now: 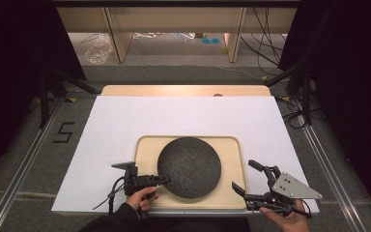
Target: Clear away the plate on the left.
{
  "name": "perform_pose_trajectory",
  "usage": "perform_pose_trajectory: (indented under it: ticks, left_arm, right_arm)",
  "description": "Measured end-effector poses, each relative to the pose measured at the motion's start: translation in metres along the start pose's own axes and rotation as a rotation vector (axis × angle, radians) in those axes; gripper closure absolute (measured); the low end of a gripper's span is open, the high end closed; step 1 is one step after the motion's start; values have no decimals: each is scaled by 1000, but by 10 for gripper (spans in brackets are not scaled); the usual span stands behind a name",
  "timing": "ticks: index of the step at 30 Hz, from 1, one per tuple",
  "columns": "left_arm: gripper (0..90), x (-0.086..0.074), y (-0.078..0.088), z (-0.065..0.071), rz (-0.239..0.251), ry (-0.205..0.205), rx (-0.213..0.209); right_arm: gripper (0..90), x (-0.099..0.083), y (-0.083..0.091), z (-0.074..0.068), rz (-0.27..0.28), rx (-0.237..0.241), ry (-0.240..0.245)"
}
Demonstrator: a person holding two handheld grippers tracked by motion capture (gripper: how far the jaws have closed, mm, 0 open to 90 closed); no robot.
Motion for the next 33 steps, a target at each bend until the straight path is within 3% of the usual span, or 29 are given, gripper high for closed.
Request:
perform_pose_trajectory:
  ticks: [2,4,5,7,11,13,14,17,18,20,21,23,25,27,28,29,30,33]
  left_arm:
    - [842,1,-2,1,12,40,-5]
    - [833,2,-3,0,-7,22,-4]
    - [829,1,-2,0,-19,5,22]
    - [828,1,-2,-2,-30,-9,31]
    - [817,1,-1,0,-17,-49,67]
    - [772,2,-1,1,-1,-51,64]
    - [730,1,-1,1,-1,-67,73]
    - [714,-2,-1,5,-22,-126,109]
    - [682,-2,-1,4,-27,-166,95]
    - [620,-2,0,8,-31,-230,115]
    - [608,-3,1,9,-38,-259,122]
    - [567,-2,3,12,-31,-271,128]
    - [543,1,9,14,-28,-310,129]
    - [518,5,13,16,2,-322,151]
    - [495,7,16,17,16,-330,162]
    - [488,9,19,18,31,-335,166]
    - [487,10,21,18,40,-336,163]
    - [464,12,26,20,52,-367,165]
  right_arm:
    - [166,0,-1,0,14,0,2]
    - [166,0,0,0,-1,-1,2]
    - [166,-1,1,-2,-18,5,-25]
    - [166,0,-1,0,9,1,4]
    - [166,0,0,-1,6,2,0]
    - [166,0,0,0,8,-5,0]
    - [166,0,-1,0,8,2,2]
    - [166,1,1,0,-2,-5,4]
    - [166,0,0,0,10,-6,0]
    - [166,-1,1,-2,-16,4,-26]
    - [166,0,0,0,6,-6,2]
    - [166,-1,0,-1,-7,-1,-19]
    - [167,0,-1,0,10,2,4]
    - [167,0,-1,0,7,-3,0]
    - [166,-1,0,-2,-16,3,-27]
    - [167,0,0,0,-1,-1,4]
    - [167,0,-1,0,14,3,1]
    - [167,-1,0,-1,-8,1,-6]
Point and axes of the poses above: each handheld gripper's, and its own axes: y roughly backward along the jaws, x roughly out of its top, z roughly to its right, the point moved 4 cm from there along -y, roughly forward along the jaws, and after that the axes turned 5 degrees about z, right-handed, at the moved point
